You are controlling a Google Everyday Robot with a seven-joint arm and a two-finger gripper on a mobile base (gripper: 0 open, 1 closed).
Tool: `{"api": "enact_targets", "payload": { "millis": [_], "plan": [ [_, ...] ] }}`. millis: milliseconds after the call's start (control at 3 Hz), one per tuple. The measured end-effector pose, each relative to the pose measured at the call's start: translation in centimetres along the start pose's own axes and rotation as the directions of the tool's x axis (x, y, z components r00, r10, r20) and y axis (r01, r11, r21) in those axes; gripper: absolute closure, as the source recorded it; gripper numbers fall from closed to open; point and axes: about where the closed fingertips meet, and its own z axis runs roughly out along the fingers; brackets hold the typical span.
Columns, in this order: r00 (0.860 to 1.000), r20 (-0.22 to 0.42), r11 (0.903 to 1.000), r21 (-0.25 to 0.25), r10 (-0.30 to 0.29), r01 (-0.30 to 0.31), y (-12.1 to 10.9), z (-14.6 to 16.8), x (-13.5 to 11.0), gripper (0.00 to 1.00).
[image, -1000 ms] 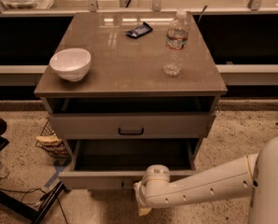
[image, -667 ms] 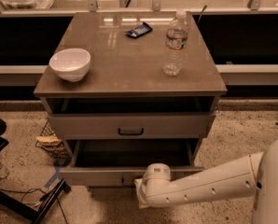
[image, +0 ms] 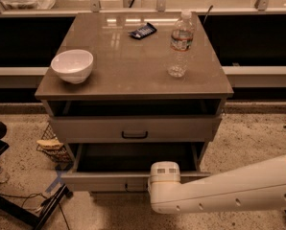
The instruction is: Open middle drawer
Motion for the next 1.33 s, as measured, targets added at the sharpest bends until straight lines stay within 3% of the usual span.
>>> {"api": "enact_targets", "payload": {
  "millis": [333,667,1000,1333],
  "plan": [
    [0.998,-0.070,0.9983,0.057,0.006,-0.002,-1.8,-3.4,1.9,1.00],
    [0.995,-0.099,0.9945,0.104,0.021,-0.011,-3.2,-4.5,3.6,1.00],
    [0.996,-0.077,0.9874,0.156,0.041,-0.028,-4.6,-4.0,6.0,1.00],
    [0.999,0.013,0.9748,0.220,0.033,-0.035,-7.1,-2.4,7.2,1.00]
  ]
}}
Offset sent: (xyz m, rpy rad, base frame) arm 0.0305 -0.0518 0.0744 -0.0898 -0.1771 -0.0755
